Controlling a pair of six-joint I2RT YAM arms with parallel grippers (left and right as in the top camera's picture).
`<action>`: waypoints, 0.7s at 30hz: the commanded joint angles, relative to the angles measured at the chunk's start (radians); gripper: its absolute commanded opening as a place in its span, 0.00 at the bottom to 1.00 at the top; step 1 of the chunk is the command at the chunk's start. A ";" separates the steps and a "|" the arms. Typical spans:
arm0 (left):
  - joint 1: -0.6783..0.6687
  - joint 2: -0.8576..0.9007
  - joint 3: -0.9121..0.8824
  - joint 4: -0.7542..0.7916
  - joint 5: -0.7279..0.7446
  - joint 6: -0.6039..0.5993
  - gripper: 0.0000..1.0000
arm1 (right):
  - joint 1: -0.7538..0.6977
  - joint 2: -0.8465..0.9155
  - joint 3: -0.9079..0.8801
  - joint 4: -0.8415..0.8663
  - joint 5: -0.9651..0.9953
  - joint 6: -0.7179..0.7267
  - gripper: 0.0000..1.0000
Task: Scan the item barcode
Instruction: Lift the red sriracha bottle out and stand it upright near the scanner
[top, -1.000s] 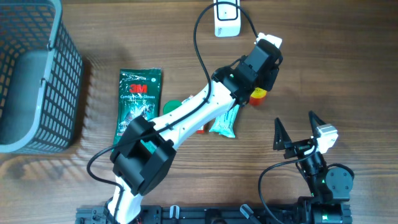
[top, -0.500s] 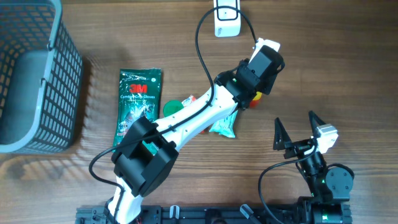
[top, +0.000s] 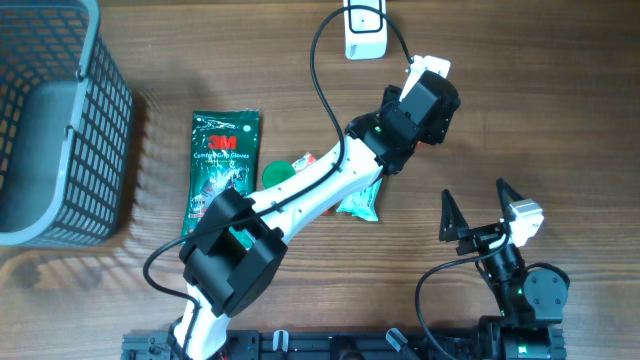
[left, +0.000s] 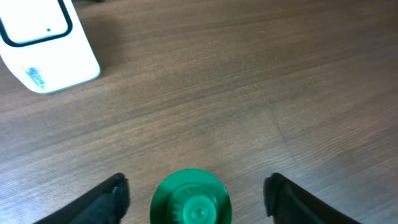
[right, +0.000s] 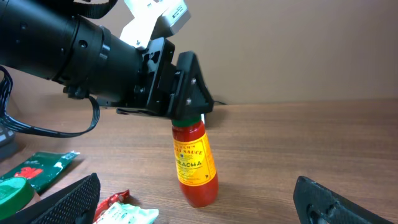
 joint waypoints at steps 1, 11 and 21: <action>-0.006 -0.020 -0.001 -0.011 -0.048 0.001 0.88 | 0.008 -0.004 -0.001 0.003 0.013 0.011 1.00; -0.007 -0.231 -0.001 -0.116 -0.181 0.010 1.00 | 0.008 -0.004 -0.001 0.003 0.013 0.011 1.00; -0.005 -0.430 -0.001 -0.022 -0.426 0.369 1.00 | 0.008 -0.004 -0.001 0.003 0.013 0.011 1.00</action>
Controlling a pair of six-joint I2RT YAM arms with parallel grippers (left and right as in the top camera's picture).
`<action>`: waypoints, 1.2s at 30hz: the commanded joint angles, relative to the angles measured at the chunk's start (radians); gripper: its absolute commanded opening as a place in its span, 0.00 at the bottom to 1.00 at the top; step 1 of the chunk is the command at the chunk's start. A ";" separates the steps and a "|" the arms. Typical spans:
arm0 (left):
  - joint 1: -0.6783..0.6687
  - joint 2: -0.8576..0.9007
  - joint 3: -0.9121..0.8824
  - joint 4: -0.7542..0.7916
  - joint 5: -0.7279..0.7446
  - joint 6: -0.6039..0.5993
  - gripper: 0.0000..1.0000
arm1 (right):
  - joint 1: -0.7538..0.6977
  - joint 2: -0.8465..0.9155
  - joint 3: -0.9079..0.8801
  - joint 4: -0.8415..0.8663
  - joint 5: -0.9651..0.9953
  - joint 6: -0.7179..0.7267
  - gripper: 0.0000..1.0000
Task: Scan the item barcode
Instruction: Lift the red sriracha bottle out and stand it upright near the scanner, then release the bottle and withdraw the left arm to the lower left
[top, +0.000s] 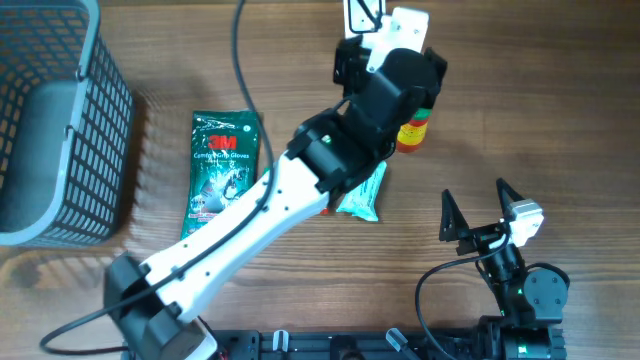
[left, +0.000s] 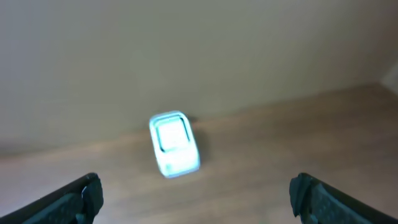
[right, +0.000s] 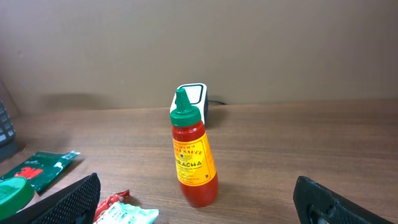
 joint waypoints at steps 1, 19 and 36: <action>-0.003 -0.093 0.000 0.013 -0.098 0.224 1.00 | 0.008 -0.004 -0.001 0.003 0.013 0.011 1.00; 0.090 -0.311 0.000 -0.143 -0.016 0.394 1.00 | 0.008 -0.004 -0.001 0.003 0.005 0.222 1.00; 0.457 -0.994 -0.360 0.032 0.634 0.232 1.00 | 0.008 -0.004 -0.001 0.015 -0.221 0.809 1.00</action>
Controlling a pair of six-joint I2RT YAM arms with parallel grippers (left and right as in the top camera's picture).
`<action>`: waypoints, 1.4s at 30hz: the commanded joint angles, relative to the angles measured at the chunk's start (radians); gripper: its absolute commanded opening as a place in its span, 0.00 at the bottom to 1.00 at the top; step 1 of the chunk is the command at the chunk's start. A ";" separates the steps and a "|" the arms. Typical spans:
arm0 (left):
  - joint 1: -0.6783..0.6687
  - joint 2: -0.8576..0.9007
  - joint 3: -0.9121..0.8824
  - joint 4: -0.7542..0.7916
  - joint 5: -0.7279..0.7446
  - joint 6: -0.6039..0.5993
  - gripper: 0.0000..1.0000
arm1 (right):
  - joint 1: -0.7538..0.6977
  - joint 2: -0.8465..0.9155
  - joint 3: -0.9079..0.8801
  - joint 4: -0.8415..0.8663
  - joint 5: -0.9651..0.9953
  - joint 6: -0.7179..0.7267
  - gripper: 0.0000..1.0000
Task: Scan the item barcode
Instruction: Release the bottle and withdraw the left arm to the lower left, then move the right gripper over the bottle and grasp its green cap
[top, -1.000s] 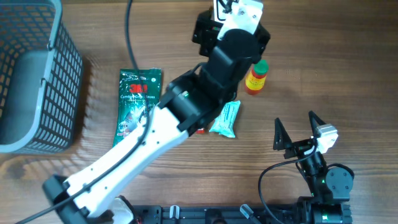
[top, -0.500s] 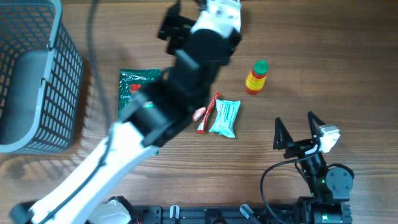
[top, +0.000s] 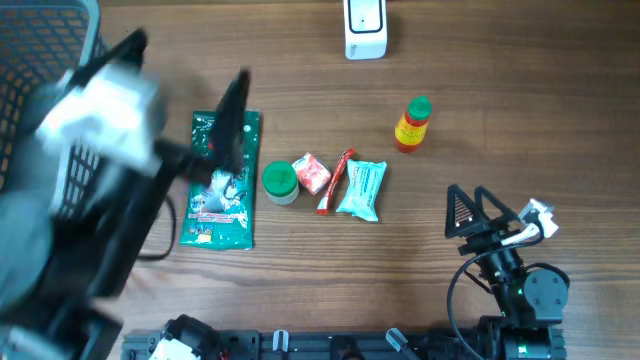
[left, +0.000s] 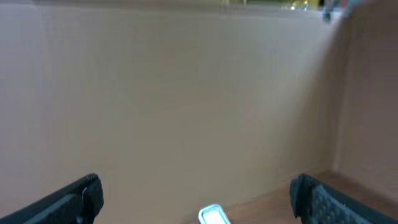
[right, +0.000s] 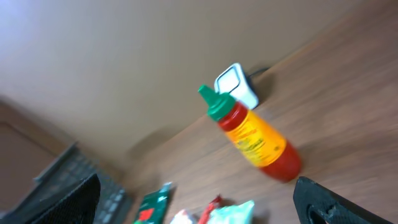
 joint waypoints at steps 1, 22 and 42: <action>0.077 -0.204 -0.205 0.159 0.102 -0.017 1.00 | 0.008 -0.004 -0.001 0.010 -0.159 0.163 1.00; 0.262 -0.427 -0.300 0.303 0.163 -0.017 1.00 | 0.008 0.123 0.124 -0.202 -0.408 0.179 0.99; 0.324 -0.510 -0.410 0.371 0.282 -0.016 1.00 | 0.093 1.412 1.550 -1.175 0.125 -0.167 0.99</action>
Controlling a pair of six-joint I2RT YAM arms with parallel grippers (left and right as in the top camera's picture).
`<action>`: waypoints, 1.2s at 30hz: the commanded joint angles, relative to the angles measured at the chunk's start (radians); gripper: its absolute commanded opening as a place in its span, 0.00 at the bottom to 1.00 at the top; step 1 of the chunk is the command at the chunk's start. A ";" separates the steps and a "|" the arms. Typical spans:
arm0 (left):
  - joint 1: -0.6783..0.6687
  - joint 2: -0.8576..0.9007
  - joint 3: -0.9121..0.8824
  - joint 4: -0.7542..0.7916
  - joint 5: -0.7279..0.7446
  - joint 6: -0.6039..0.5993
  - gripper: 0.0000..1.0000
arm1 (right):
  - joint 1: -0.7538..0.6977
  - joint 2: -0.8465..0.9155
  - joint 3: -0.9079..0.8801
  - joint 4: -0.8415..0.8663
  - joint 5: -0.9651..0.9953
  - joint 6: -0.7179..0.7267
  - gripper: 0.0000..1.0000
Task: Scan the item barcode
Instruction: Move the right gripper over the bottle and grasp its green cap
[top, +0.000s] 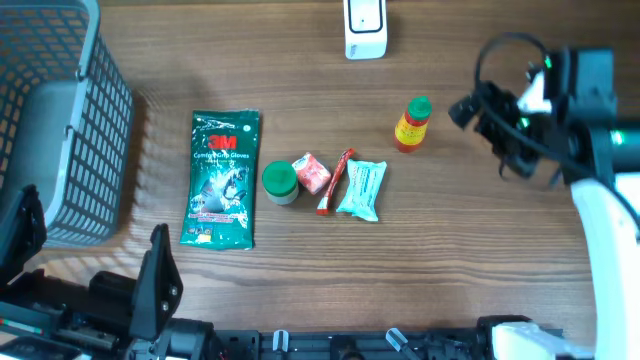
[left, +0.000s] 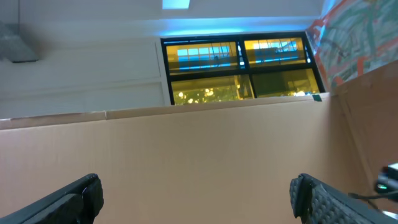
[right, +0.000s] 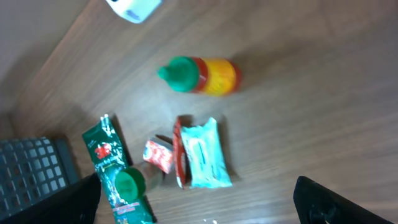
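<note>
A sriracha bottle (top: 411, 124) with a green cap stands upright on the wooden table, below and right of the white scanner (top: 365, 30). My right gripper (top: 487, 118) hangs open in the air just right of the bottle. Its wrist camera looks down on the bottle (right: 202, 73) and the scanner (right: 132, 7), with its fingers (right: 336, 199) wide apart and nothing between them. My left gripper (left: 199, 202) is open at the table's front left, pointing up at a wall and windows.
A green 3M pack (top: 222, 178), a green-lidded jar (top: 280, 182), a red packet (top: 312, 173), a red stick (top: 337, 181) and a teal packet (top: 362, 188) lie mid-table. A grey mesh basket (top: 50, 130) stands at the far left.
My left arm was a blur high over the left side; now it sits low at the front left. My right arm has risen from the front right to beside the bottle, camera facing down.
My left gripper stood around the cap of the upright bottle. Then it was lifted clear, leaving the bottle standing. Then the left arm was back over the left side while the right wrist tilted. Now the left arm is folded away and the right hangs by the bottle.
</note>
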 joint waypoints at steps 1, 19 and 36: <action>0.007 -0.019 -0.007 0.006 0.017 -0.010 1.00 | 0.018 0.086 0.032 0.047 -0.013 0.001 1.00; 0.007 -0.043 -0.069 0.058 0.016 -0.010 1.00 | 0.168 0.431 0.035 0.277 0.209 0.237 0.98; 0.111 -0.136 -0.074 0.055 0.016 -0.010 1.00 | 0.212 0.503 0.035 0.241 0.267 0.127 0.34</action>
